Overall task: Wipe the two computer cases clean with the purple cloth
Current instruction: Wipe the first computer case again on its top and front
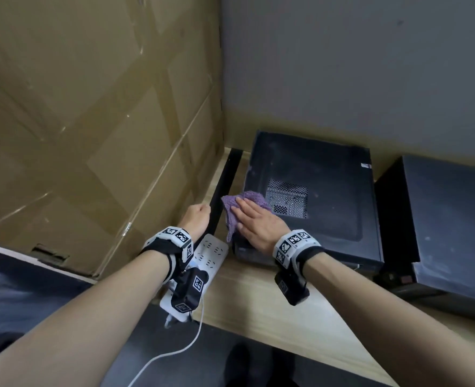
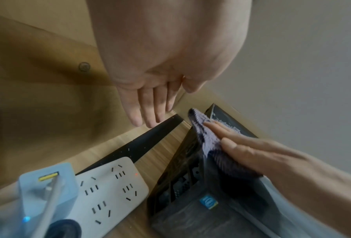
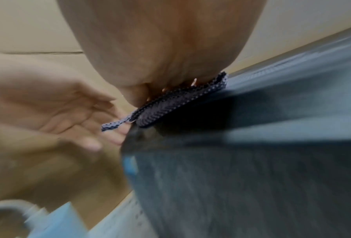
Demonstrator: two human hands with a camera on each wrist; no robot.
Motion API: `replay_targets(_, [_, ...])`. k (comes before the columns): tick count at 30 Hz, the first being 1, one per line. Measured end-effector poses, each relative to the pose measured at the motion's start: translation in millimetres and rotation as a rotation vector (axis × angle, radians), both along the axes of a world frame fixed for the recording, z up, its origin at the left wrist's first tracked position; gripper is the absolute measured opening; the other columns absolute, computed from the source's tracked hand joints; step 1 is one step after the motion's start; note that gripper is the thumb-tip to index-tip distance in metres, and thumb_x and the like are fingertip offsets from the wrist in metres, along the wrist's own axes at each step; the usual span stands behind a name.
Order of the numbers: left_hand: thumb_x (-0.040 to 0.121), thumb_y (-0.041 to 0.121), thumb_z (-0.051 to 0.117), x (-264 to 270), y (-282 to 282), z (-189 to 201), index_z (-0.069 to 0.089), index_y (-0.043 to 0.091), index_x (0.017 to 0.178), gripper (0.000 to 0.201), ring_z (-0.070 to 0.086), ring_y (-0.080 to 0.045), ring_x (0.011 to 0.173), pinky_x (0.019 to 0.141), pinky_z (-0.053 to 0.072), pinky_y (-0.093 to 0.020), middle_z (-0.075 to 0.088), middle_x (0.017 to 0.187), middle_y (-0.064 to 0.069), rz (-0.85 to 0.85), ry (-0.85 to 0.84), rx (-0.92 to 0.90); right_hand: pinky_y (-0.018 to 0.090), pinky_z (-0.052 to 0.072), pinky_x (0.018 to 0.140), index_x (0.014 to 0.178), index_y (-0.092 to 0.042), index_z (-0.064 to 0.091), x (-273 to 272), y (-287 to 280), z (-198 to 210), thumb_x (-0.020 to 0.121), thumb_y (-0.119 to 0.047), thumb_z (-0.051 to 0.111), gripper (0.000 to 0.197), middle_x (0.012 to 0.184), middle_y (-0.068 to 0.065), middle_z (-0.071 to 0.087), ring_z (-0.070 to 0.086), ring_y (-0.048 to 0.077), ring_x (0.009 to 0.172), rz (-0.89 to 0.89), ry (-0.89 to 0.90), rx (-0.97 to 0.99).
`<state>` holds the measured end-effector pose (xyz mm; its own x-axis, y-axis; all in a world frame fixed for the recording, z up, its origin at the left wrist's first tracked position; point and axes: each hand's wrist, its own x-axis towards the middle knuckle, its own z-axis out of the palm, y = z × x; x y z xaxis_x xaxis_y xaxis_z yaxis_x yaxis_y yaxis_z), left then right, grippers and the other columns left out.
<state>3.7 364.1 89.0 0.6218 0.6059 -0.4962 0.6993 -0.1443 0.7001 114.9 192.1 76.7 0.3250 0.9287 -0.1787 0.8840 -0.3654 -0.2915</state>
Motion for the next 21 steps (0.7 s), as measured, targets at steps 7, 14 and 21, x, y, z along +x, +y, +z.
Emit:
replay_targets(7, [0.1, 0.029, 0.036, 10.9, -5.5, 4.3, 0.057, 0.013, 0.086, 0.03, 0.057, -0.024, 0.084, 0.081, 0.045, -0.037, 0.058, 0.088, -0.011, -0.013, -0.035, -0.01, 0.033, 0.0, 0.124, 0.158, -0.015, 0.01, -17.5, -10.1, -1.3, 0.105, -0.044, 0.022, 0.061, 0.165, 0.004, -0.001, -0.003, 0.018, 0.152, -0.033, -0.028, -0.012])
replay_targets(14, [0.1, 0.029, 0.035, 29.8, -3.1, -2.1, 0.054, 0.014, 0.09, 0.026, 0.062, -0.032, 0.098, 0.077, 0.043, -0.035, 0.064, 0.111, -0.02, -0.035, -0.001, -0.011, 0.034, 0.003, 0.124, 0.158, -0.019, 0.014, -29.2, -28.6, 6.3, 0.105, -0.046, 0.019, 0.06, 0.165, 0.001, 0.002, -0.001, 0.016, 0.152, 0.087, -0.01, -0.051])
replay_targets(21, [0.103, 0.033, 0.033, 64.7, 9.7, -6.0, 0.06, 0.01, 0.108, 0.035, 0.06, -0.032, 0.107, 0.096, 0.045, -0.042, 0.062, 0.113, -0.014, 0.085, -0.016, -0.074, 0.027, -0.006, 0.117, 0.158, -0.023, 0.007, 41.6, 16.8, 17.5, 0.104, -0.051, 0.015, 0.061, 0.165, -0.002, -0.006, -0.005, 0.015, 0.152, 0.089, 0.04, -0.169])
